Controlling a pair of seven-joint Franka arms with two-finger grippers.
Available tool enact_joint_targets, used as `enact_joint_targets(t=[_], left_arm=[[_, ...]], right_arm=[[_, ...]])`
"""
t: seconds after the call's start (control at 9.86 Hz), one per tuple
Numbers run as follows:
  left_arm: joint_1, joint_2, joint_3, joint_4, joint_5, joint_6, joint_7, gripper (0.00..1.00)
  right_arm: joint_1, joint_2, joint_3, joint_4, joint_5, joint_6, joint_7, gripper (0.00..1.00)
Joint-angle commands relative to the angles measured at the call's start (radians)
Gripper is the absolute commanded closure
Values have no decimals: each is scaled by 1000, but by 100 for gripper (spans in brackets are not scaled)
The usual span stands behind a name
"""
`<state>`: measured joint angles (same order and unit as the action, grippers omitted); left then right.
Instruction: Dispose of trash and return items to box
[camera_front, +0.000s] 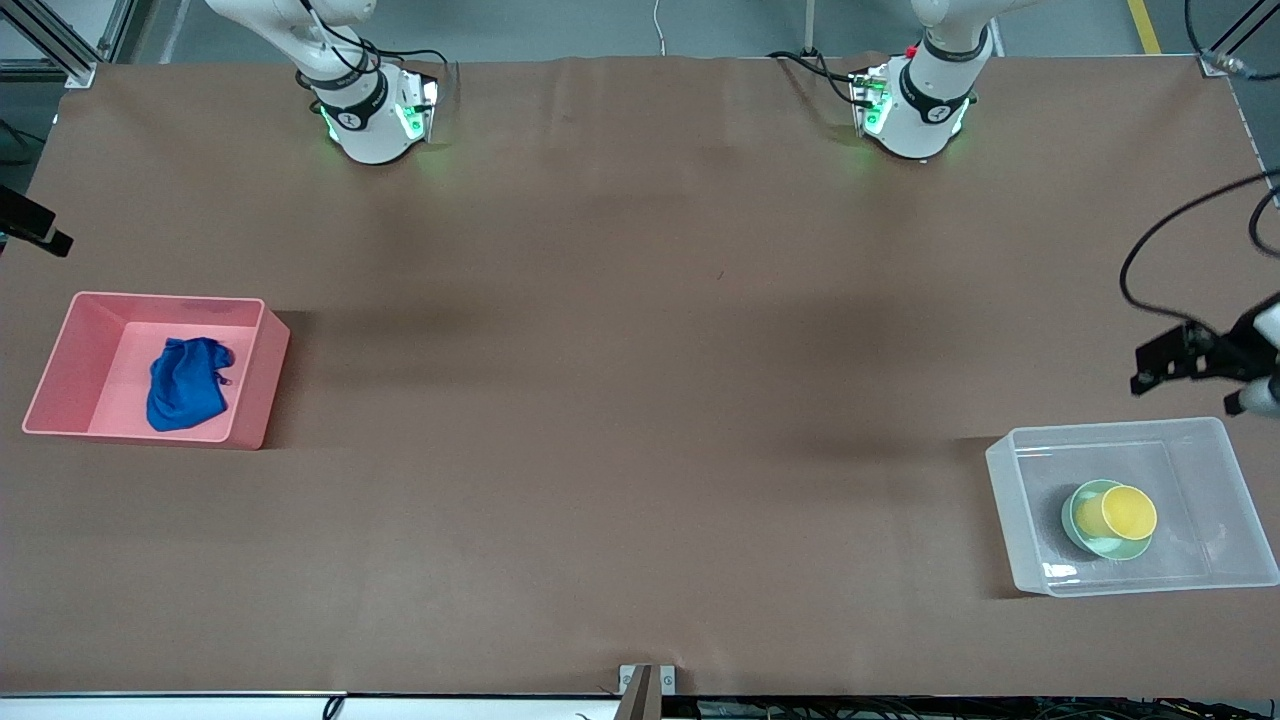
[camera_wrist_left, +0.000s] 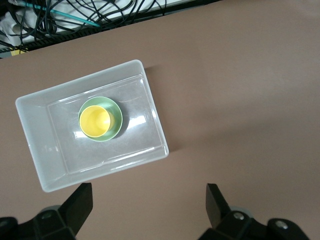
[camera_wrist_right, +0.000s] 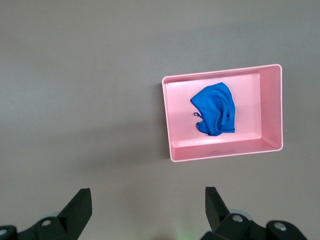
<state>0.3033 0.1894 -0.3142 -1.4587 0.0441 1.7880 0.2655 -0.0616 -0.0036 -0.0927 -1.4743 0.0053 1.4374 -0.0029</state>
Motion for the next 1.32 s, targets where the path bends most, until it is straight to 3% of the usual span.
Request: enact_joint_targets(t=[0.0, 0.1, 0.41, 0.61, 1.22], left_arm=[[-141, -79, 97, -33, 8, -98, -34, 0], [-226, -105, 188, -22, 4, -166, -43, 0], [-306, -189, 289, -48, -43, -252, -93, 0], [-339, -223, 305, -95, -41, -251, -182, 0], [-365, -212, 307, -100, -43, -246, -250, 0]], right_arm=[[-1, -19, 1, -15, -2, -8, -19, 0], [0, -19, 1, -15, -2, -9, -19, 0], [0, -19, 1, -15, -2, -6, -16, 0], [-4, -18, -1, -14, -2, -6, -16, 0], [-1, -18, -1, -14, -2, -6, -16, 0]])
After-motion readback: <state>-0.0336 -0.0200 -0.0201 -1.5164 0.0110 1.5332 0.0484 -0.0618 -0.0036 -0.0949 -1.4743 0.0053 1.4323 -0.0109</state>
